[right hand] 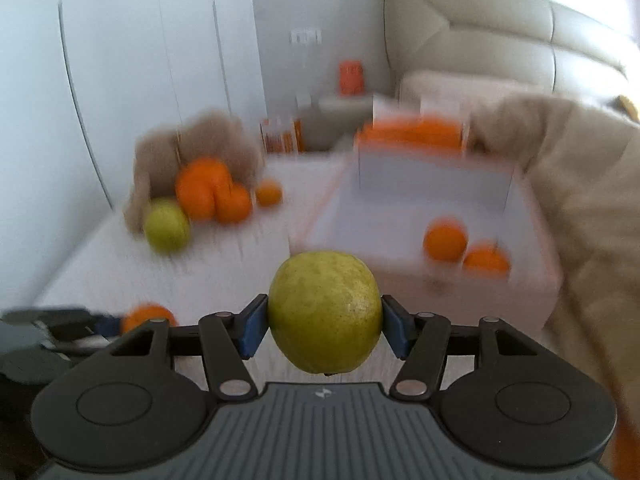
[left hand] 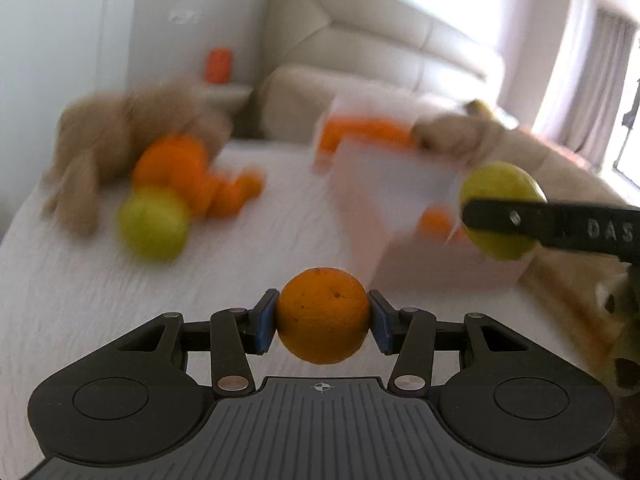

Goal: Organize fruits
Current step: 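Carry the orange and pear over the pink box and release both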

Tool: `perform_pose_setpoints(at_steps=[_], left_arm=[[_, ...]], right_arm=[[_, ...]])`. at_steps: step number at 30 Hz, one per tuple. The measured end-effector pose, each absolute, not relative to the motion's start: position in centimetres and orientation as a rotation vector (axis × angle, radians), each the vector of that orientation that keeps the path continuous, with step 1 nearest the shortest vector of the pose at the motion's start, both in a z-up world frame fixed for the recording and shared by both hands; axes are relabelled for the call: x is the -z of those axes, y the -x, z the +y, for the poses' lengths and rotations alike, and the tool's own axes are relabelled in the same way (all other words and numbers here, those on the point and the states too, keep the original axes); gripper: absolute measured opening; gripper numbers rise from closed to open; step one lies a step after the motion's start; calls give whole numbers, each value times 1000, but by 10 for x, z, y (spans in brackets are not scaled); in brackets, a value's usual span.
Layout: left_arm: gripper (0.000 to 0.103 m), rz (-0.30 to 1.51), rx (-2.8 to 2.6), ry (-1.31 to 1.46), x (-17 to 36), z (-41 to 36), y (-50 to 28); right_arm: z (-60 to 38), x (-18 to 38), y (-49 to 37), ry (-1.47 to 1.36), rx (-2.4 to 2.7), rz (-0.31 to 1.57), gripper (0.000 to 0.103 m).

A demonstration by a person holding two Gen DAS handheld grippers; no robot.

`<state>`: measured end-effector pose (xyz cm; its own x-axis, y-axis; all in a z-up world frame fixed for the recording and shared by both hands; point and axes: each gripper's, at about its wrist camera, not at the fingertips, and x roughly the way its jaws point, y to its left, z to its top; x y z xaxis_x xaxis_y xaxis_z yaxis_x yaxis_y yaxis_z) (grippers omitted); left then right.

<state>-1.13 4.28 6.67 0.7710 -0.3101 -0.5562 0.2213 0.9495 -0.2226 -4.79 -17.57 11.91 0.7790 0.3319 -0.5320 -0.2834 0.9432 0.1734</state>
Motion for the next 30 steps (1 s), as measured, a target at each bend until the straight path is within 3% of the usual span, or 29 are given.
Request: perform_pose_setpoints(at_steps=[6,11,22,26,30], left_arm=[[52,531,373,224,-158,7,-56],[52,671,329,141,-162,-41,-125],[54,973,364,49,-53,-89,-169],[54,942,305,-166,-45,-108,-161],[53,925,316,-175,-42,-108,-157]], right_arm=[[-209,-223,-2,-194,-261,433,59],[-223,-261,-60,-178,-187,469,59],[-252,-150,-142,-212,-106,787,59],[-256,-113,-161,-221,-94,875,59],[-245,-89,-166,-183,-93,942,59]])
